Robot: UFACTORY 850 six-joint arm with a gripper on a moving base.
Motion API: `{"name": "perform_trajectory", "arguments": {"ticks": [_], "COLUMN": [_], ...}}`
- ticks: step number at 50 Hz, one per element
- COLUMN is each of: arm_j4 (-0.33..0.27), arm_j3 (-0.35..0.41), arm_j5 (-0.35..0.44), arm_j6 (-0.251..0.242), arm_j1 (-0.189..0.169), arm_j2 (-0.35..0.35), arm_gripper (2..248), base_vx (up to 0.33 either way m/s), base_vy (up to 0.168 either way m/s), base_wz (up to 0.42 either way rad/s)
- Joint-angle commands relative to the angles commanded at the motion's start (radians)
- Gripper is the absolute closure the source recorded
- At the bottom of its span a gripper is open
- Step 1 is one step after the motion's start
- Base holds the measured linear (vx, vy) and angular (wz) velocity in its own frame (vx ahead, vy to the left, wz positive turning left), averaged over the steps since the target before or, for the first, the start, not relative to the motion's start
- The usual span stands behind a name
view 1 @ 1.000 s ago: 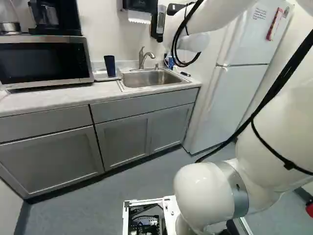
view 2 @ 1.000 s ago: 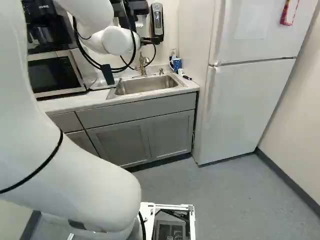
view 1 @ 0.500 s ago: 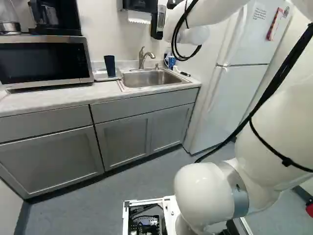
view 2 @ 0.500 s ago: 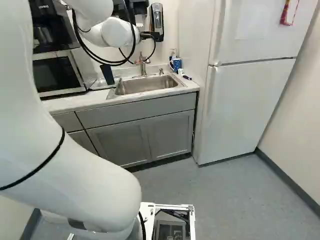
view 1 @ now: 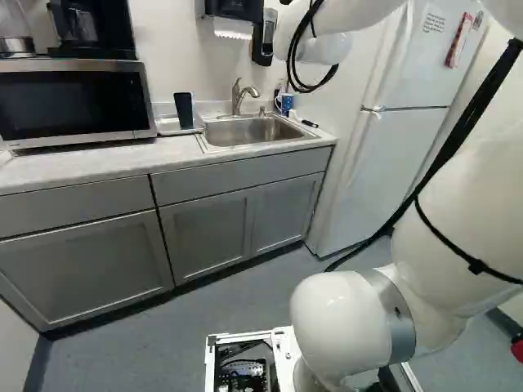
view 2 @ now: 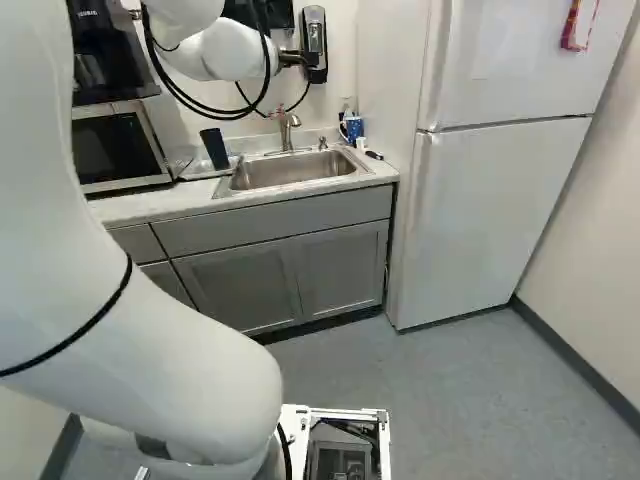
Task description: Rinse the cup and place it in the tray
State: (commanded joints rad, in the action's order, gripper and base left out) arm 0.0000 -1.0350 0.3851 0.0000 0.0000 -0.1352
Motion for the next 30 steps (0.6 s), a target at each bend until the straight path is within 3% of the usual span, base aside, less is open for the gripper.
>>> {"name": "perform_trajectory", "arguments": {"ticks": [30], "arm_j4": [0.0], "arm_j3": [0.0], "arm_j5": [0.0], "arm_j6": [0.0], "arm_j1": [0.0], "arm_j2": [0.0], "arm_gripper": [3], "base_vx": [0.0], "base_vy": [0.0], "base_wz": [0.0]}}
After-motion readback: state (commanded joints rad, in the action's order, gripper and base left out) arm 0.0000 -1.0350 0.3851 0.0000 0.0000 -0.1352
